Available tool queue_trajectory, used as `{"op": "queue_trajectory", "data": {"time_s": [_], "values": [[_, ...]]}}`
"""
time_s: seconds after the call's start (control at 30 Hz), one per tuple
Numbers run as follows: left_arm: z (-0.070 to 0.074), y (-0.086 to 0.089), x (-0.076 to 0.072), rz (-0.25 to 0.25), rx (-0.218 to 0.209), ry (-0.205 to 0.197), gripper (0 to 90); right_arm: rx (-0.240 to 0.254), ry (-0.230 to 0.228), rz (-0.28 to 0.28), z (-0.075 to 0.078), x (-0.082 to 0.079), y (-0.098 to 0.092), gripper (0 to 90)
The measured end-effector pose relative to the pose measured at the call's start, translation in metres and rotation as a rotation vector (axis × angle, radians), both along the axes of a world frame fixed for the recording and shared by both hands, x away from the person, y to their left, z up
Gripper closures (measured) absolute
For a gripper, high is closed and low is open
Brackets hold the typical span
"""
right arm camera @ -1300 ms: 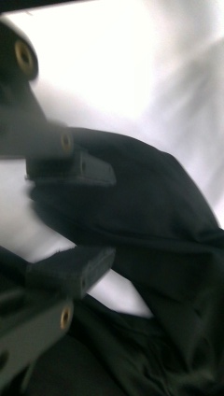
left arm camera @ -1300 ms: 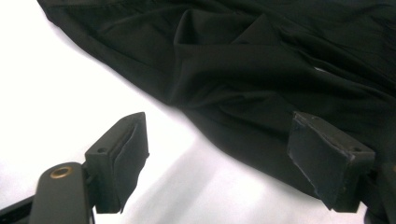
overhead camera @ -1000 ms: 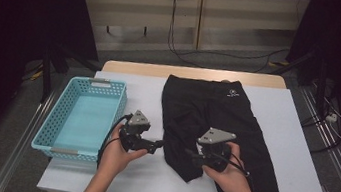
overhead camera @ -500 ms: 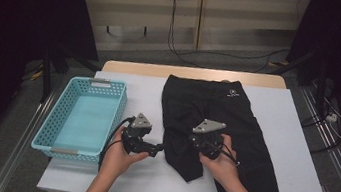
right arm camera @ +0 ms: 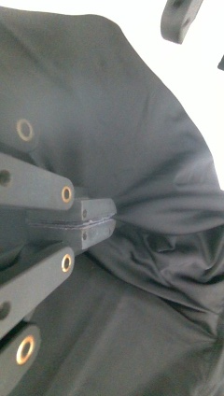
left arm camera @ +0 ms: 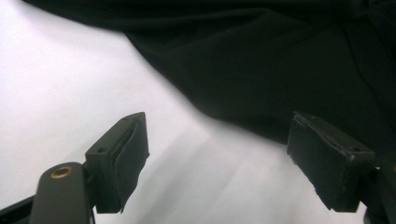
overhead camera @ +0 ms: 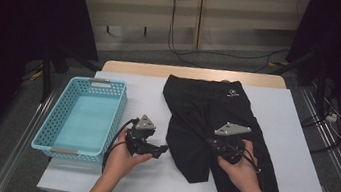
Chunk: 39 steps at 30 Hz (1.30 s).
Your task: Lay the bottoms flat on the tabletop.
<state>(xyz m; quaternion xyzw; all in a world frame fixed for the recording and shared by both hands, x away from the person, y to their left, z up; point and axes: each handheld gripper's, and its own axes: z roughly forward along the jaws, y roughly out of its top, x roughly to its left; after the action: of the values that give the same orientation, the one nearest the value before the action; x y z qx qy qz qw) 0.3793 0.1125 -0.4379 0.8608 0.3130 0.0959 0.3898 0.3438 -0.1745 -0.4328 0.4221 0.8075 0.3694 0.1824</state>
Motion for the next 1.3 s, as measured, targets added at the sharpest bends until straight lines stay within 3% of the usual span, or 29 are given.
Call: {"op": "queue_trajectory", "data": {"time_s": [0.3,0.47,0.57,0.67,0.93,1.0,1.1,1.17,1.3], "values": [[0.007,0.002,0.003,0.01,-0.026,-0.009,20.8,0.066,-0.025,0.108,0.01,-0.01,0.024,90.0],[0.012,0.008,0.004,0.031,-0.046,-0.02,21.1,0.121,-0.022,0.177,0.013,-0.014,0.045,90.0],[0.012,0.008,0.004,0.028,-0.052,-0.012,21.8,0.163,-0.045,0.195,0.018,-0.013,0.054,90.0],[0.011,0.006,0.003,0.024,-0.051,-0.006,22.5,0.208,-0.057,0.178,0.02,-0.009,0.056,90.0],[0.006,-0.006,-0.001,-0.021,-0.049,0.009,28.9,0.136,-0.046,0.065,0.009,0.0,0.036,89.2],[0.006,-0.009,-0.003,-0.029,-0.052,0.006,31.8,0.138,-0.049,0.046,0.009,0.0,0.031,88.9],[0.005,-0.014,-0.005,-0.037,-0.079,0.012,38.9,0.126,-0.051,0.034,0.008,0.0,0.025,87.0],[0.004,-0.018,-0.006,-0.046,-0.078,-0.003,45.6,0.128,-0.044,0.03,0.006,0.001,0.024,85.8],[0.0,-0.027,-0.01,-0.08,-0.091,0.004,56.4,0.109,-0.041,0.04,0.003,0.002,0.027,83.3]]}}
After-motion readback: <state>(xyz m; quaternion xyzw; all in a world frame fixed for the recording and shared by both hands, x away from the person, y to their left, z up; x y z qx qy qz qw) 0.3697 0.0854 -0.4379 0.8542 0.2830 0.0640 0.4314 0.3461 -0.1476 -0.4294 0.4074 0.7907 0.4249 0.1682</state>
